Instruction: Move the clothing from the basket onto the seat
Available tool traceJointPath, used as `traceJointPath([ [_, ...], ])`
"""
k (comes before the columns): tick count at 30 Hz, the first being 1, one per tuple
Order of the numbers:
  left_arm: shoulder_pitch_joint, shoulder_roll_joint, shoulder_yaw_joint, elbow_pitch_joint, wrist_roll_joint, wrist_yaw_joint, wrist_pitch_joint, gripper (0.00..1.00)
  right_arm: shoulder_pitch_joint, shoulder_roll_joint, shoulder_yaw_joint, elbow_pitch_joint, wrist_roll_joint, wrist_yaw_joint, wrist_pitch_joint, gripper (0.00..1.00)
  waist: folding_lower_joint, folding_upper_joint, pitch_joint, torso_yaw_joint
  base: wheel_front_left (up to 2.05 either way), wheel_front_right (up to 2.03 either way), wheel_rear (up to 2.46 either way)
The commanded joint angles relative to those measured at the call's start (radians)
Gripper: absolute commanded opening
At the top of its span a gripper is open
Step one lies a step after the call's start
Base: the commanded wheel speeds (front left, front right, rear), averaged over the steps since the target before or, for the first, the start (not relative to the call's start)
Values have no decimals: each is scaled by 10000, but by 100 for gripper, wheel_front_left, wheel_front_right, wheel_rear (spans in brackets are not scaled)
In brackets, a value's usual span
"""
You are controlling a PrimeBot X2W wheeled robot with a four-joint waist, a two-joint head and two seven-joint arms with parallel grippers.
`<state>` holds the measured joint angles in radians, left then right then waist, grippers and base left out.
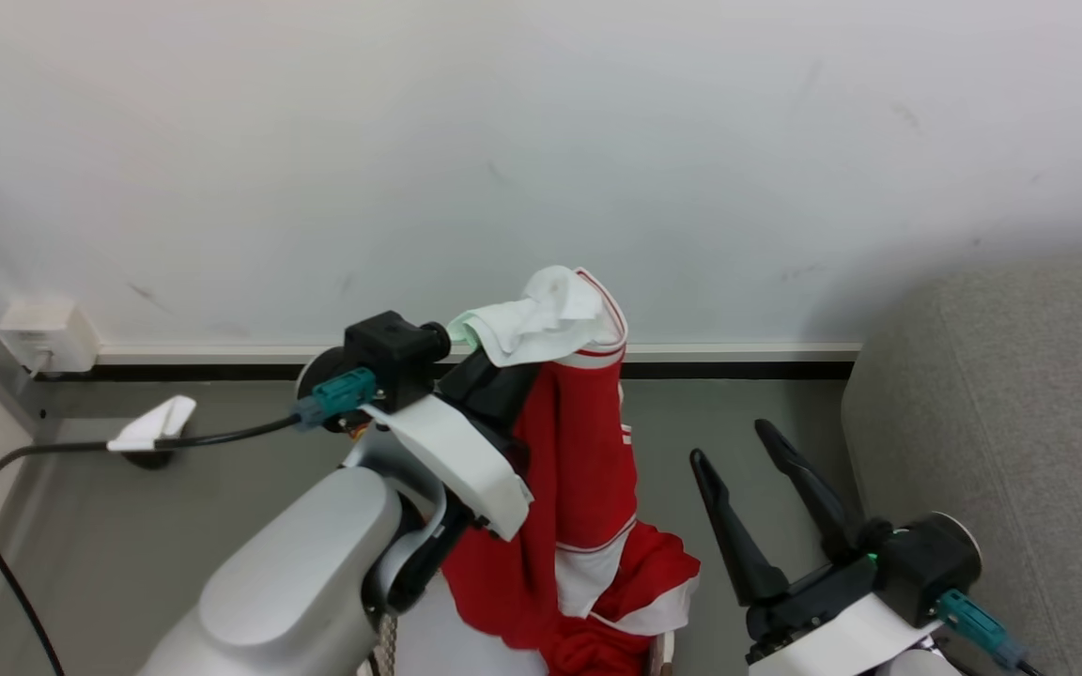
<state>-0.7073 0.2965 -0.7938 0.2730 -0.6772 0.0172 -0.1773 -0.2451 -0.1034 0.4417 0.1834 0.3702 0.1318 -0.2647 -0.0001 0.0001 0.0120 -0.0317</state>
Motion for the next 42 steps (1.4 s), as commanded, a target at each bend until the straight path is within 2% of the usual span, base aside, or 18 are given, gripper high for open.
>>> traceJointPath([
  [1, -64, -44, -38, -42, 205, -36, 34, 0, -204, -7, 107, 150, 72, -21, 7, 100, 1, -1, -14, 96, 0, 0, 0],
  [11, -7, -574, -610, -365, 247, -144, 175, 0, -1166, 200, 1087, 2211, 421, -21, 5, 100, 1, -1, -94, 731, 0, 0, 0],
  [22, 39, -1128, -1476, -925, 308, -445, 602, 0, -1773, 334, 1112, 4471, 701, -21, 7, 100, 1, -1, -180, 1747, 0, 0, 0],
  [31, -25, -1279, -1757, -1549, 161, -548, 845, 0, -2225, 372, 1518, 5801, 1275, -21, 5, 100, 1, -1, -244, 2340, 0, 0, 0],
  [32, -35, -1267, -1772, -1610, 151, -551, 881, 0, -2282, 374, 1619, 5883, 1329, -21, 5, 80, 1, -1, -239, 2372, 0, 0, 0],
  [33, -41, -1249, -1786, -1663, 139, -557, 914, 0, -2354, 371, 1707, 5897, 1385, -21, 6, 55, 1, -1, -237, 2402, 0, 0, 0],
  [34, -41, -1225, -1798, -1711, 127, -564, 934, 0, -2441, 373, 1776, 5910, 1465, -21, 7, 46, 1, -1, -234, 2419, 0, 0, 0],
  [36, -23, -1157, -1817, -1742, 99, -570, 972, 0, -2567, 355, 1878, 5913, 1520, -21, 7, 5, 1, -1, -230, 2447, 0, 0, 0],
  [37, 8, -1131, -1801, -1728, 53, -559, 993, 0, -2614, 338, 1899, 5886, 1568, -21, 7, 0, 1, -1, -230, 2459, 0, 0, 0],
  [42, 107, -1018, -1639, -1486, -59, -474, 918, 0, -2577, 201, 1922, 5769, 1648, -21, 6, 0, 1, -1, -227, 2455, 0, 0, 0],
])
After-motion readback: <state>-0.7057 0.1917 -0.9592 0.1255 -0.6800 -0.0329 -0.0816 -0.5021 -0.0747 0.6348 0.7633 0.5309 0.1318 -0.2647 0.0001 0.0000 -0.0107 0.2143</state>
